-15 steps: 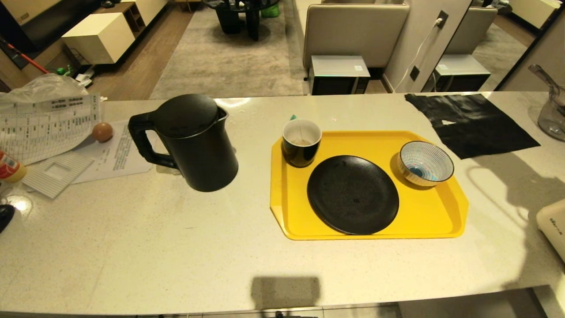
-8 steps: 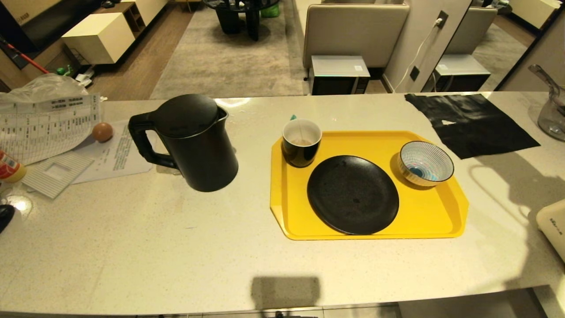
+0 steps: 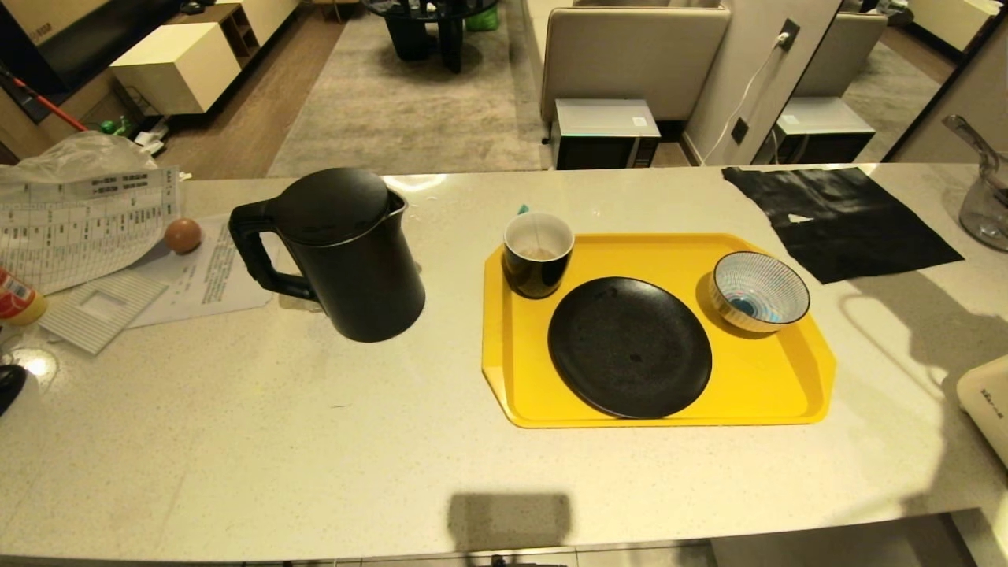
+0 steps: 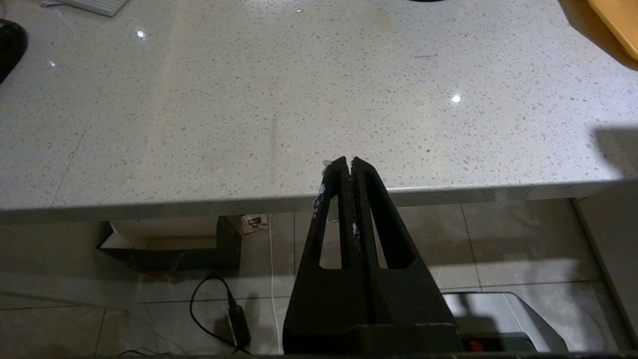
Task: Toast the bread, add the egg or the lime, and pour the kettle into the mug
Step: Put the bread slices in the toaster
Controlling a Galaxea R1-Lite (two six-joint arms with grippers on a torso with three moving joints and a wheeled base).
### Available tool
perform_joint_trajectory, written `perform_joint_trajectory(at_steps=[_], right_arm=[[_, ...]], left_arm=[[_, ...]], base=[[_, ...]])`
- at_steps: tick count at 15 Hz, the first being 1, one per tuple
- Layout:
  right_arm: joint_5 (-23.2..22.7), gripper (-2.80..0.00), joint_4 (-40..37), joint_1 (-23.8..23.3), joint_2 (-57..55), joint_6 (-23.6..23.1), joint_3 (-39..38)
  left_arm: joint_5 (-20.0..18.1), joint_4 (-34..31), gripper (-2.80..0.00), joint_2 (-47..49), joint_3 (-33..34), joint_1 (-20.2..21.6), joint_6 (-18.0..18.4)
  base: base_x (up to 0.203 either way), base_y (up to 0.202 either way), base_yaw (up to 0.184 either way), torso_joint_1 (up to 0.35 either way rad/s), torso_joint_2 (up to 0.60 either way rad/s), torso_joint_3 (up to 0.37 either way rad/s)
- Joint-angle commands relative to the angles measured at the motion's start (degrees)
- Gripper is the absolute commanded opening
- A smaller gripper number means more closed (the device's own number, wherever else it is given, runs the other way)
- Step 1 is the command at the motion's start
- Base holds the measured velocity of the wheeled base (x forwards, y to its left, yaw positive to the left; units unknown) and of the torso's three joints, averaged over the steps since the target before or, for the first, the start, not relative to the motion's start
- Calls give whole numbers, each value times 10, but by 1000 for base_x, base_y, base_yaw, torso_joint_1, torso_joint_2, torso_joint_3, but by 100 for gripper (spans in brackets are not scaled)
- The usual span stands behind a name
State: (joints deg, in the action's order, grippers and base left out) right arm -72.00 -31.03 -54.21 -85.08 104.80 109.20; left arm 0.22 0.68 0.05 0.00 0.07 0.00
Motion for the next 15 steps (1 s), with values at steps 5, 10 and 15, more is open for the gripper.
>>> perform_joint_trajectory(at_steps=[5,10,15], right_arm=[[-4,-280,-1,1,-1,-5,-6],[-5,-280,-1,1,1,-5,-12],[-5,-280,-1,1,2,-5,-13]], left_arm=[[0,0,-280,0,0,1,0],[0,0,-280,0,0,1,0],[0,0,-280,0,0,1,0]], base=[[0,0,0,0,0,0],[0,0,0,0,0,0],[-2,5,-131,2,3,3]])
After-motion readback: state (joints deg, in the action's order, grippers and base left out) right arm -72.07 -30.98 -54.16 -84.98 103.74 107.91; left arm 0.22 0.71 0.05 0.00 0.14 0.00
